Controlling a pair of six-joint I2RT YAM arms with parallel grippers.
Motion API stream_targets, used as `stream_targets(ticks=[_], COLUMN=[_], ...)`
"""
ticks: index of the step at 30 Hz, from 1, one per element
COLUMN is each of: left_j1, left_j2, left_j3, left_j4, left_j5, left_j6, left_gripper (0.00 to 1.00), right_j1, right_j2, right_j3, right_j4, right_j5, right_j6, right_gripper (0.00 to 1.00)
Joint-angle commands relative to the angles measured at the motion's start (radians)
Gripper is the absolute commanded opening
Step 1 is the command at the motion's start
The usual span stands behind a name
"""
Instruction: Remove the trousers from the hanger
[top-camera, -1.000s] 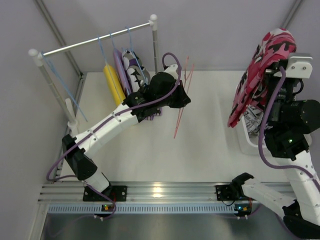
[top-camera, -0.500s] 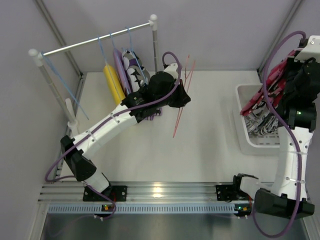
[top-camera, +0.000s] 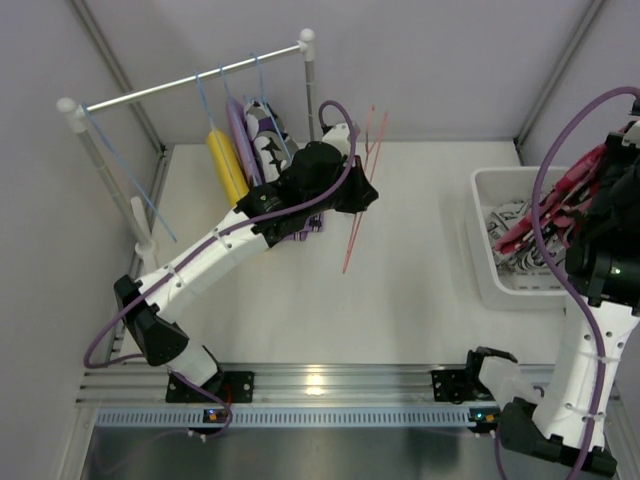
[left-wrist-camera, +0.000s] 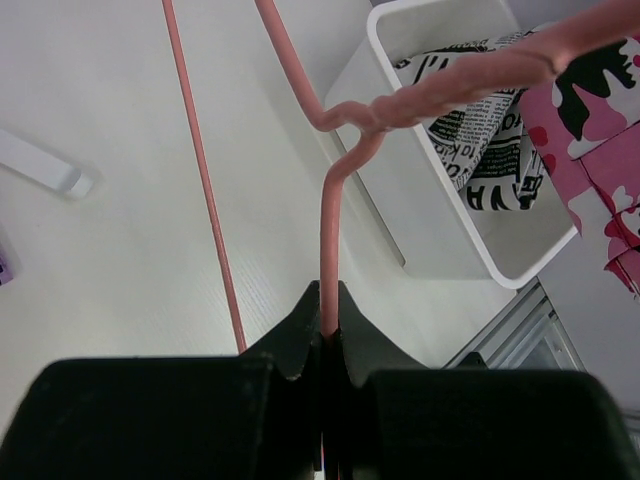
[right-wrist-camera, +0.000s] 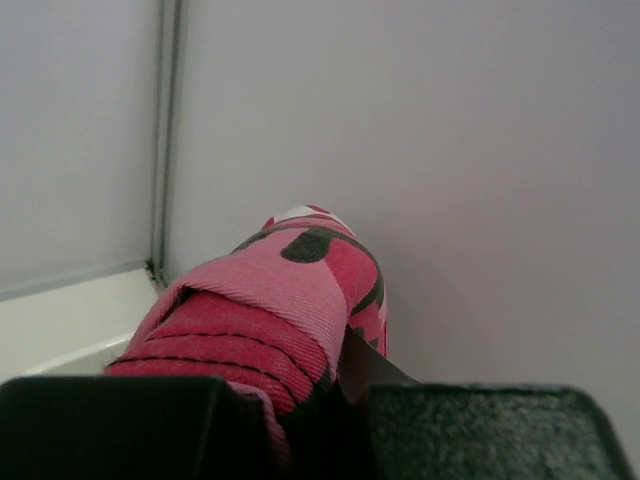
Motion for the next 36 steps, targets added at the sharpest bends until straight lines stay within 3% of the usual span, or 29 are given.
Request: stream_targets(ticks=[1, 8, 12, 20, 36], left_j1=[-0.005, -0.005, -0.005, -0.003, 0.006], left_j2=[-0.056, -0.057, -0.051, -0.047, -0.085], left_j3=[0.006, 0.028, 0.040, 0.049, 0.020], left_j4=[0.046, 0.023, 0.025, 0.019, 0.046], left_j5=[-0.016, -0.024, -0.022, -0.035, -0.028], left_j6=[0.003, 0.001, -0.001, 0.012, 0.048], left_gripper=[0.00, 0.00, 0.00, 0.00, 0.00], right_j1=[-0.014, -0.014, -0.016, -0.014, -0.016], right_j2=[0.025, 0.123, 0.221, 0.493, 0.841], right_j3=[-0.018, -0.197, -0.264, -0.193, -0.115], right_j4=[0.099, 0.174, 0.210, 0.105, -0.019], right_j5=[0.139, 0.150, 0.075, -0.105, -0.470], right_j6=[-0.071, -0.135, -0.122, 0.022, 0.073], right_gripper=[0.00, 0.00, 0.00, 0.00, 0.03])
